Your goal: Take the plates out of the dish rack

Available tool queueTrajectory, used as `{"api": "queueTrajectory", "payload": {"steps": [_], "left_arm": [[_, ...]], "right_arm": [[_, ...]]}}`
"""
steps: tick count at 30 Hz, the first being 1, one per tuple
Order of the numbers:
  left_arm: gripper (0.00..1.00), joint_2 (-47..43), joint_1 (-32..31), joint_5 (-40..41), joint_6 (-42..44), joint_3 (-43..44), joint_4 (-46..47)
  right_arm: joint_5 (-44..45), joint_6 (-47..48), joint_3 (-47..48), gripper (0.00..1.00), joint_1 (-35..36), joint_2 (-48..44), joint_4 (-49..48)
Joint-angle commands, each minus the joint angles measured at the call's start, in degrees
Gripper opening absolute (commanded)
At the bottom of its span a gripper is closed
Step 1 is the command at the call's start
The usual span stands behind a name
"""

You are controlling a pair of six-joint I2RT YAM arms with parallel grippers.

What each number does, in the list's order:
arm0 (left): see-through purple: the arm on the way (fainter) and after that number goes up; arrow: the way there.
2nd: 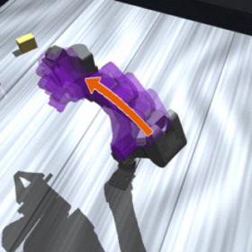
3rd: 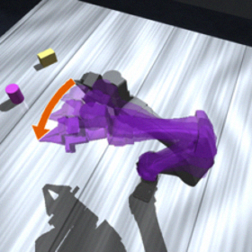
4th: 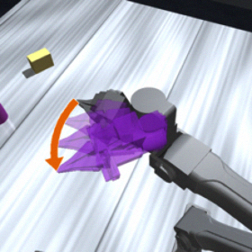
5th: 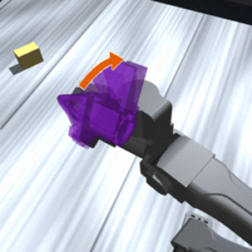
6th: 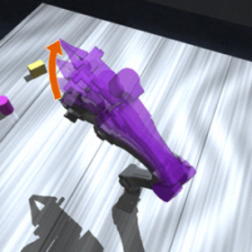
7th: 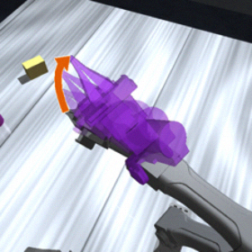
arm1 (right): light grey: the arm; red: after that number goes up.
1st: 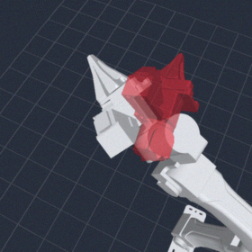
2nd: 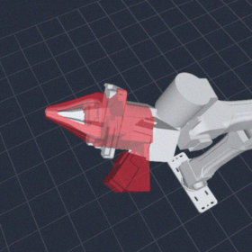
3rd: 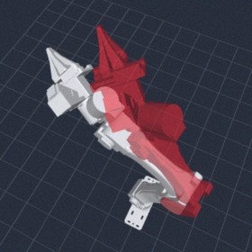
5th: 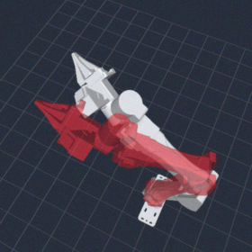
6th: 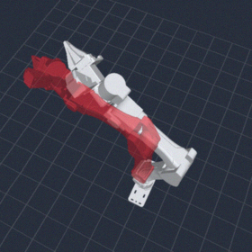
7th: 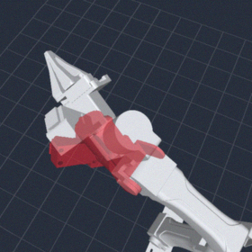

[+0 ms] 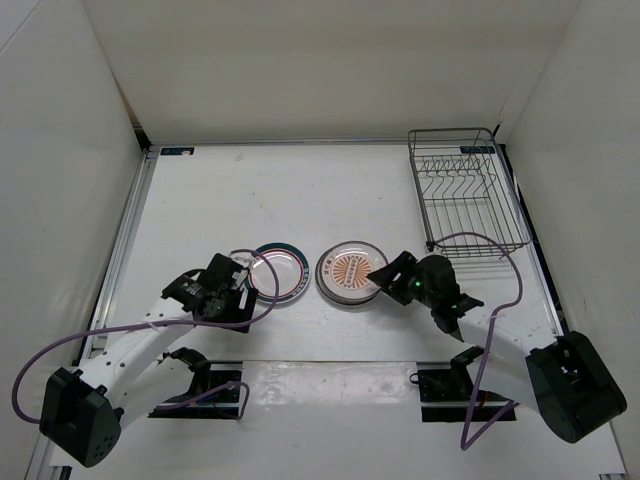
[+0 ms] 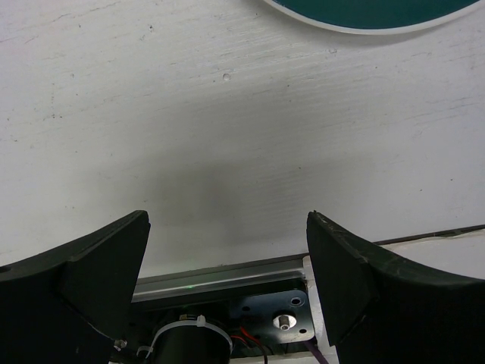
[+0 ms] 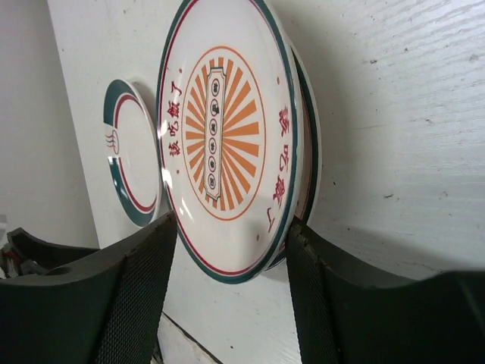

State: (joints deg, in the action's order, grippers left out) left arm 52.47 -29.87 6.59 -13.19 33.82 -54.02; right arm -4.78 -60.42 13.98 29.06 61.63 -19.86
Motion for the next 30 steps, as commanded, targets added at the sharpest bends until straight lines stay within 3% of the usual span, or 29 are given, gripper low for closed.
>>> {"api": "queueTrajectory", "payload": {"steps": [1,3,8,10,11,13,16,22,28,29,30], "left_arm": [[0.96,-0.26,-0.19,-0.35,-0.43,1.95,-0.12],[0.96,-0.17,-0.1,-0.52,-0.34,1.77,0.05],[0.96,0.79,-0.1,-0.18,0.09,2.3,0.14],[0.96,0.36,-0.1,-0.26,0.01,2.04,0.32],[0.96,-0.25,-0.19,-0.35,0.09,1.95,0.49],[0.96,-1.4,-0.1,-0.09,0.09,1.34,1.11],[0.96,-3.68,-0.1,0.79,0.27,0.9,1.99],[0.96,-7.46,-0.1,0.88,0.36,-0.33,3.39],[0.96,-9.31,-0.19,-1.48,0.62,-0.86,4.53],[0.96,-9.49,-0.1,-2.45,0.88,-1.3,4.89],[0.96,-10.79,-0.19,-2.72,1.15,-2.0,5.32]], "right_arm": [[3.36,-1.01,-1.41,0.62,0.38,-3.6,-2.21],[4.07,-1.45,-1.15,0.64,0.39,-4.4,1.54],[9.79,-0.32,6.67,0.67,1.35,-10.46,27.16],[8.74,3.44,9.99,0.71,1.35,-12.23,31.0],[7.08,4.86,11.15,0.72,1.44,-12.67,38.85],[6.62,10.49,18.24,0.72,1.35,-12.85,45.31],[12.05,13.04,25.2,0.74,1.62,-13.72,63.67],[14.0,25.77,29.7,0.79,1.35,-24.25,73.45],[14.44,30.8,35.15,0.82,1.35,-30.25,81.89],[14.27,30.89,35.76,0.9,1.35,-30.42,82.86],[14.01,31.33,36.99,0.9,1.35,-30.42,83.22]]}}
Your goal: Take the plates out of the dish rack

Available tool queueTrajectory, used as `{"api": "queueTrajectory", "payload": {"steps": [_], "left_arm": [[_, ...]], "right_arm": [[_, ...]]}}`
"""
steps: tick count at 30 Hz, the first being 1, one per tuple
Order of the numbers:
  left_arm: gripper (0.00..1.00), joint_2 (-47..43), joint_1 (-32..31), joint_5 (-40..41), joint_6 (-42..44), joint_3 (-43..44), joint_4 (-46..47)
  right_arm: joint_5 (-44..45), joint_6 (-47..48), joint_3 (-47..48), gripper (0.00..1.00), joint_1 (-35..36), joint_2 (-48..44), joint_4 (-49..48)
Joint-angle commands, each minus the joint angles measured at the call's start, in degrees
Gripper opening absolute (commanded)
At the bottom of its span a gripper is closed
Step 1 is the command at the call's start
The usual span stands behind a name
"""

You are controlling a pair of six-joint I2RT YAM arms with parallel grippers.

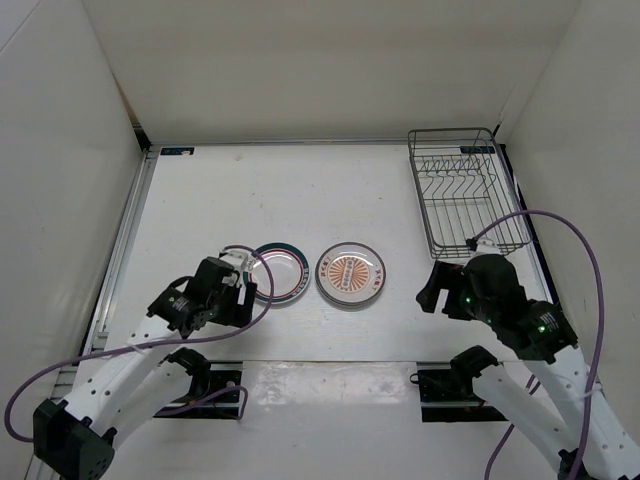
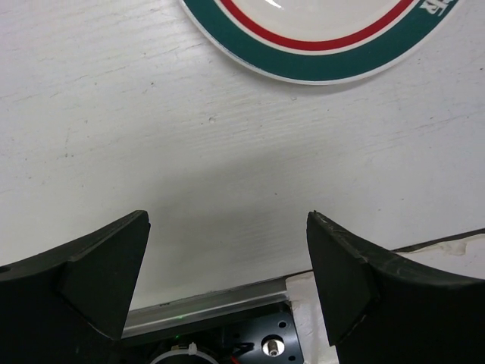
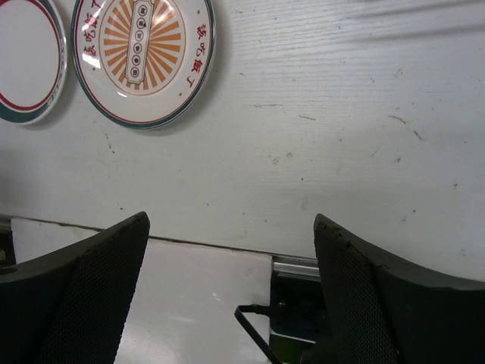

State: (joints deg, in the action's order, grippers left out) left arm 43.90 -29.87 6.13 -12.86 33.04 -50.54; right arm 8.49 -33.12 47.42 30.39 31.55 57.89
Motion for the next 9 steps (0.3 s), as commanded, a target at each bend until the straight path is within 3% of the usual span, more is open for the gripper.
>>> {"api": "queueTrajectory", "payload": {"steps": [1,9], "left_arm": [[0.96,-2.59,-0.1,-2.52,1.0,-2.0,3.42],[1.0,-7.07,-0.1,-5.07,1.96,-5.43,7.12]], "right_arm": [[1.0,4.38,4.08,0.9,0.02,-0.18,6.61],[3.55,5.35,9.09,0.9,0.02,0.87,9.78]]}}
